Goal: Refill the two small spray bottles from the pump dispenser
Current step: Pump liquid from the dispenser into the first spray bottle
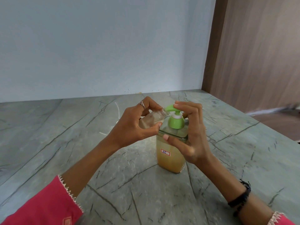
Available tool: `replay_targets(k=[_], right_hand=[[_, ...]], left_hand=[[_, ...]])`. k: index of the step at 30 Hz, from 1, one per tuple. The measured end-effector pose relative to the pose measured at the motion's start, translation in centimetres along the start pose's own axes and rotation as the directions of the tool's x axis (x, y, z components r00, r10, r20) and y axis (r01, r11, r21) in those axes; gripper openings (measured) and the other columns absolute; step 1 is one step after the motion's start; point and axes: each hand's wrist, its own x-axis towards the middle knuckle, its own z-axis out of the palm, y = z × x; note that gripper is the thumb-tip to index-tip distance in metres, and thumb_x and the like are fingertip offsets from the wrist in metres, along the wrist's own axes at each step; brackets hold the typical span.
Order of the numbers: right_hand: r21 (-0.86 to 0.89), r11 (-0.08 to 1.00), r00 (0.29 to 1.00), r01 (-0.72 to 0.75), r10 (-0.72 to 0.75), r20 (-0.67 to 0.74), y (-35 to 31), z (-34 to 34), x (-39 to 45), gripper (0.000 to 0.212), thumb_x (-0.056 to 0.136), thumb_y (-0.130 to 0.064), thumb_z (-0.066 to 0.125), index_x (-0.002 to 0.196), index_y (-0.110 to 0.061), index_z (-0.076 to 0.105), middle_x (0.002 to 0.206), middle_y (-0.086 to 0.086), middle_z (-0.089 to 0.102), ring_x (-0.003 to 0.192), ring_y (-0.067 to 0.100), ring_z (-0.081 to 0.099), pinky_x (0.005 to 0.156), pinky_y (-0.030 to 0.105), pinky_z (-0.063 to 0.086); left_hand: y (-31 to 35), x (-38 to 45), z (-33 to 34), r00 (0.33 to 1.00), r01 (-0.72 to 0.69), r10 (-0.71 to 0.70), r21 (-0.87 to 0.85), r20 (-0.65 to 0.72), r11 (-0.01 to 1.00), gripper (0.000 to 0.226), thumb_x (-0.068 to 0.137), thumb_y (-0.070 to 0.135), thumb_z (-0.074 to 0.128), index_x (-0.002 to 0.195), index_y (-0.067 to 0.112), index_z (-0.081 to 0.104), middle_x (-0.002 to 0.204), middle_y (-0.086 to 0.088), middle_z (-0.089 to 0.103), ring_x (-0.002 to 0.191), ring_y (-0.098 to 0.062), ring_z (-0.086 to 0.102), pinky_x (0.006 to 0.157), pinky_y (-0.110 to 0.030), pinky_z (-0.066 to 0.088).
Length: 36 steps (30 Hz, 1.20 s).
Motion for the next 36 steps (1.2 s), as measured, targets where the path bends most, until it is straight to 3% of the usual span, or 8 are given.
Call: replay_targets(k=[4, 10, 15, 19, 24, 27, 33, 36], right_hand=[[-0.028, 1.0, 1.0, 0.007, -0.007, 0.013, 0.14, -0.11, -0.23, 0.064, 0.073, -0.041, 0.064, 0.129, -0.024, 0.038, 0.125, -0.015, 0.037, 0.109, -0.008, 0.046, 0.066, 0.025, 0.049], [-0.028, 0.999, 0.999, 0.027, -0.026, 0.043, 0.36, -0.29, -0.36, 0.077, 0.076, -0.041, 0.063, 0.143, -0.024, 0.029, 0.147, -0.022, 0.026, 0.128, 0.0, 0.043, 0.083, 0.022, 0.052], [-0.02, 1.0, 0.999, 0.024, -0.023, 0.036, 0.14, -0.31, -0.16, 0.07, 0.074, -0.041, 0.062, 0.136, -0.024, 0.034, 0.138, -0.023, 0.029, 0.116, -0.006, 0.045, 0.071, 0.022, 0.05], [0.003, 1.0, 1.0, -0.012, 0.012, 0.02, 0.01, -0.22, -0.19, 0.066, 0.07, -0.041, 0.063, 0.129, -0.024, 0.039, 0.129, -0.016, 0.037, 0.112, -0.008, 0.045, 0.075, 0.012, 0.044], [-0.002, 1.0, 1.0, -0.03, 0.03, 0.005, -0.02, -0.15, -0.1, 0.062, 0.069, -0.043, 0.063, 0.123, -0.024, 0.042, 0.121, -0.016, 0.039, 0.107, -0.01, 0.046, 0.075, 0.009, 0.041], [-0.007, 1.0, 1.0, -0.013, 0.013, 0.005, 0.03, -0.12, -0.15, 0.062, 0.071, -0.042, 0.064, 0.126, -0.024, 0.04, 0.126, -0.016, 0.038, 0.111, -0.008, 0.045, 0.074, 0.011, 0.043], [-0.008, 1.0, 0.999, 0.017, -0.017, 0.033, 0.35, -0.26, -0.38, 0.072, 0.074, -0.037, 0.064, 0.138, -0.025, 0.034, 0.143, -0.023, 0.03, 0.124, 0.001, 0.045, 0.08, 0.013, 0.046], [0.003, 1.0, 0.999, 0.022, -0.022, 0.039, 0.38, -0.25, -0.34, 0.073, 0.075, -0.037, 0.064, 0.14, -0.025, 0.033, 0.145, -0.021, 0.03, 0.127, 0.002, 0.044, 0.082, 0.015, 0.048]], left_hand=[[0.06, -0.07, 0.13, 1.0, -0.005, 0.005, -0.018, -0.024, 1.0, 0.026, 0.071, 0.032, 0.063, 0.094, 0.032, 0.052, 0.094, 0.008, 0.064, 0.079, -0.015, 0.064, 0.064, -0.01, 0.048], [0.16, -0.12, 0.31, 0.998, -0.025, 0.023, -0.03, -0.061, 0.999, 0.026, 0.071, 0.031, 0.063, 0.093, 0.033, 0.051, 0.096, 0.018, 0.064, 0.079, -0.006, 0.064, 0.062, -0.008, 0.048], [0.21, -0.05, 0.29, 0.998, -0.027, 0.026, -0.011, -0.061, 1.0, 0.026, 0.071, 0.032, 0.063, 0.094, 0.034, 0.05, 0.097, 0.018, 0.062, 0.08, -0.007, 0.063, 0.061, -0.009, 0.048], [0.14, -0.18, 0.28, 0.999, -0.023, 0.023, -0.002, -0.049, 1.0, 0.027, 0.071, 0.03, 0.063, 0.094, 0.033, 0.05, 0.086, 0.025, 0.062, 0.074, -0.003, 0.062, 0.06, -0.007, 0.045], [-0.16, -0.21, 0.33, 0.999, -0.024, 0.025, 0.026, -0.047, 0.999, 0.026, 0.071, 0.032, 0.063, 0.094, 0.033, 0.051, 0.084, 0.006, 0.064, 0.076, -0.013, 0.063, 0.061, -0.012, 0.049], [-0.15, -0.17, 0.33, 0.999, -0.02, 0.02, 0.007, -0.046, 1.0, 0.026, 0.071, 0.031, 0.063, 0.094, 0.034, 0.051, 0.087, 0.005, 0.065, 0.076, -0.012, 0.064, 0.061, -0.015, 0.051], [-0.01, -0.1, 0.26, 0.999, -0.02, 0.019, -0.022, -0.046, 1.0, 0.027, 0.071, 0.028, 0.063, 0.094, 0.033, 0.051, 0.089, 0.02, 0.064, 0.075, -0.005, 0.063, 0.06, -0.007, 0.045], [0.0, -0.09, 0.25, 0.998, -0.031, 0.03, -0.014, -0.049, 0.999, 0.026, 0.071, 0.029, 0.063, 0.094, 0.033, 0.051, 0.093, 0.015, 0.064, 0.077, -0.008, 0.064, 0.061, -0.008, 0.046]])
